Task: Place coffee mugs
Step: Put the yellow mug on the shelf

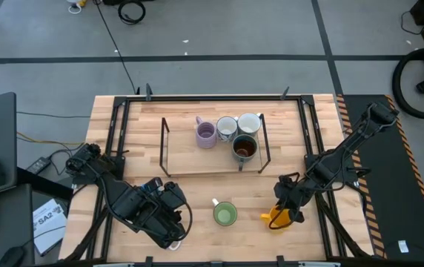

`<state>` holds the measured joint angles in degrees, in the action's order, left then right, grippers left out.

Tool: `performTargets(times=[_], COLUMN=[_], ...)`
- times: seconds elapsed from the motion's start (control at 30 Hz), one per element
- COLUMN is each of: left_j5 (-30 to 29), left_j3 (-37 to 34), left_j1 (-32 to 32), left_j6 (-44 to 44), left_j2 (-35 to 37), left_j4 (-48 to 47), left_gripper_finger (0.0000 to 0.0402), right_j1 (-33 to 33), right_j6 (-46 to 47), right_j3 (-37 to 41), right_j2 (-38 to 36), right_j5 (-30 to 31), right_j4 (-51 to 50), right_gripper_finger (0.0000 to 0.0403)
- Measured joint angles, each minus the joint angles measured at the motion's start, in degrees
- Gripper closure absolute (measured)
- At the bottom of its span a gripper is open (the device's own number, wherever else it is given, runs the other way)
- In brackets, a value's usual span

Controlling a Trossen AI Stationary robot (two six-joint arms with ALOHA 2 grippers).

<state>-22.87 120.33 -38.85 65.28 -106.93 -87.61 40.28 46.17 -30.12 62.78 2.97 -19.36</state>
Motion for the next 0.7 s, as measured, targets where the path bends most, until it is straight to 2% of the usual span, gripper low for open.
performTargets(times=[0.4, 0.7], left_j5=[-0.2, -1.5], left_j3=[0.0, 0.0], left_j1=[0.0, 0.0], left_j6=[0.0, -3.4], left_j2=[0.0, 0.0], left_j4=[0.0, 0.0], left_gripper_finger=[0.0233, 0.0233], right_j1=[-3.0, -11.0], right_j6=[-1.2, -3.1], right_j3=[-11.6, -22.9], right_j2=[0.0, 0.0], right_j5=[-1.3, 1.8], right_j4=[-6.5, -9.5], right_gripper_finger=[0.0375, 0.0374])
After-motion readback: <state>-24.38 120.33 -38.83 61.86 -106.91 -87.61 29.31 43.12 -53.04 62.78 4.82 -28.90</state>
